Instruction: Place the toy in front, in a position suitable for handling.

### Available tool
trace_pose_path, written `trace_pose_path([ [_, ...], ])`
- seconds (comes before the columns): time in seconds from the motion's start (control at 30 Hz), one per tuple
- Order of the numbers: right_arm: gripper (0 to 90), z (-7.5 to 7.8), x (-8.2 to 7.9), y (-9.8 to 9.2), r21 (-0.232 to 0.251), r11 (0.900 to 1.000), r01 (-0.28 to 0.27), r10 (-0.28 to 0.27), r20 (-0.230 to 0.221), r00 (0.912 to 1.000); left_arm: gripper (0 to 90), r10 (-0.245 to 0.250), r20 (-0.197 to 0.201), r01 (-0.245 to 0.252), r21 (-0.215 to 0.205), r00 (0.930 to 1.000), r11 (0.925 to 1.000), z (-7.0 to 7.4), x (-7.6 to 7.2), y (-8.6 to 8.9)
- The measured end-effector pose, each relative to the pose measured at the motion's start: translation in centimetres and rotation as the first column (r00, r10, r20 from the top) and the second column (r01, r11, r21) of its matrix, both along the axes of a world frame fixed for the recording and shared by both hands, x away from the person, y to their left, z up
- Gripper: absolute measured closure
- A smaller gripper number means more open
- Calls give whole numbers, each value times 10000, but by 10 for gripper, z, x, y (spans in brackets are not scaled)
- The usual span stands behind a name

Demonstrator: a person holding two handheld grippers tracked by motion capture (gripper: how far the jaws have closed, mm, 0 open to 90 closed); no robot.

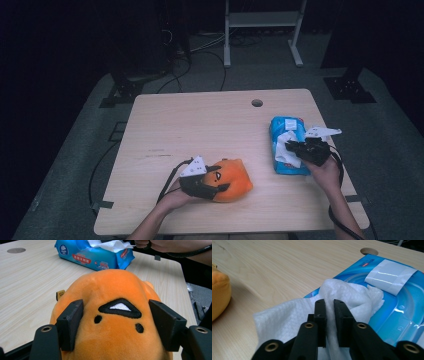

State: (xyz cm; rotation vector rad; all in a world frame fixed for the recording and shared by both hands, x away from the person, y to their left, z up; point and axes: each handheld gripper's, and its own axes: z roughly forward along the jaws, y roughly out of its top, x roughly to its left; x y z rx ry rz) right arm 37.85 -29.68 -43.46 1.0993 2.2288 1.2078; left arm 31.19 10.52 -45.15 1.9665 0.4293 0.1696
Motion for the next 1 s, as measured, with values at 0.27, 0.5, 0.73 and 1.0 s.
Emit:
trace_pose_path([
  [0.27, 860, 2, -1, -3, 213, 9998, 24, -21, -107, 9999, 301, 9, 22, -9, -16, 10000, 10000, 0, 0, 0],
  [0.5, 867, 7, -6, -6, 671, 9976, -151, 155, -65, 9999, 297, -9, 74, 9, 17, 10000, 10000, 0, 0, 0],
  [0.73, 870, 19, -20, -3, 684, 9966, -468, 456, 195, 9988, 294, -15, 92, 15, 20, 10000, 10000, 0, 0, 0],
  [1.0, 874, 34, -39, 1, 741, 9934, -881, 846, 480, 9953, 287, -14, 105, 14, 8, 9999, 10000, -1, 0, 0],
])
